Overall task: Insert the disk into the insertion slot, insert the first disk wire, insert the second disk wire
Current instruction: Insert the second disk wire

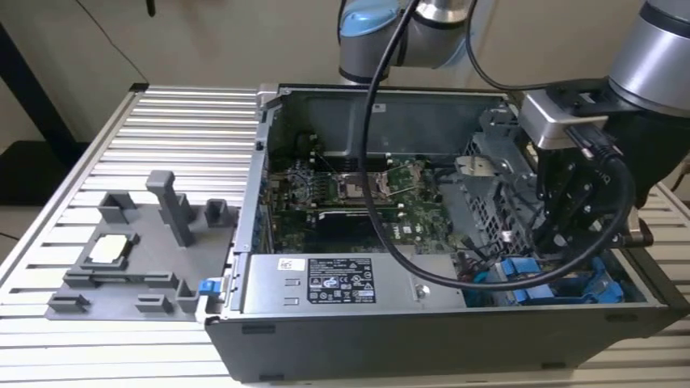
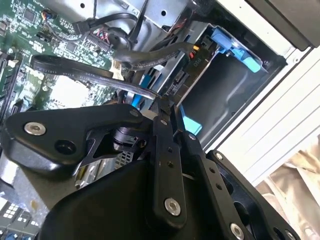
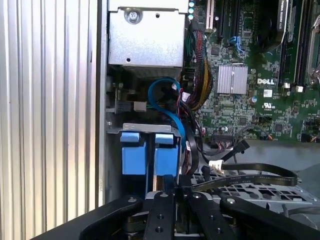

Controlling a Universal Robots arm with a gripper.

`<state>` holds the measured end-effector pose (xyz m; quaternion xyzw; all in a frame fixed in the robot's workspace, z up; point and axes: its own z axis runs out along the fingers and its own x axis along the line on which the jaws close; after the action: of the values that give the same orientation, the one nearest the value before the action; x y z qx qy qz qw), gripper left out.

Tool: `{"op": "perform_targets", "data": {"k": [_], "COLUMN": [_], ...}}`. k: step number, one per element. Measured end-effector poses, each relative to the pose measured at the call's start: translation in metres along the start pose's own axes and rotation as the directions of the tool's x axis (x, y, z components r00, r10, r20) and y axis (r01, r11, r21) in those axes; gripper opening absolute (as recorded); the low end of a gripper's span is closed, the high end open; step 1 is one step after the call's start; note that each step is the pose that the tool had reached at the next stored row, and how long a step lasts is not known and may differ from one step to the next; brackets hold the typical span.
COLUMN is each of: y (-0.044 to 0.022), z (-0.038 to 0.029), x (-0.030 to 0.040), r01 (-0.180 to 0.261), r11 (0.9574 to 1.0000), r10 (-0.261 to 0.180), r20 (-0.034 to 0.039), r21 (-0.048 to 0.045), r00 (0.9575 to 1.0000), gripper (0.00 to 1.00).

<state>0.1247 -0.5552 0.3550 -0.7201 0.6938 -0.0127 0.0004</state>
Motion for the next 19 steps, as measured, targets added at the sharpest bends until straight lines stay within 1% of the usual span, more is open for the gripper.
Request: {"op": "perform_targets", "data": {"k": [3,5,10,11,13,15,19], "y": [-0.0059,-0.0092,-0.0110,-0.0114,-0.0114,-0.0131,-0.0160], "z": [0.0009,0.0016,0.0043,0.0043,0.0043,0.0047,0.0062], "x": [0.0009,0.0015,0.0025,0.0028,0.0028,0.0032,0.0038], "r01": [0.000,0.000,-0.006,-0.006,-0.007,-0.007,-0.011], "r11": [0.9999,0.9999,0.9998,0.9997,0.9997,0.9997,0.9997], "r10": [0.000,0.000,0.006,0.006,0.007,0.007,0.011], "r20": [0.0006,0.0011,0.0049,0.0052,0.0055,0.0063,0.0105], "r21": [-0.0117,-0.0165,-0.0194,-0.0216,-0.0222,-0.0226,-0.0228], "r00": [1.0000,1.0000,1.0000,1.0000,1.0000,1.0000,0.9999], "gripper": [0.16,0.16,0.16,0.16,0.16,0.16,0.16]}}
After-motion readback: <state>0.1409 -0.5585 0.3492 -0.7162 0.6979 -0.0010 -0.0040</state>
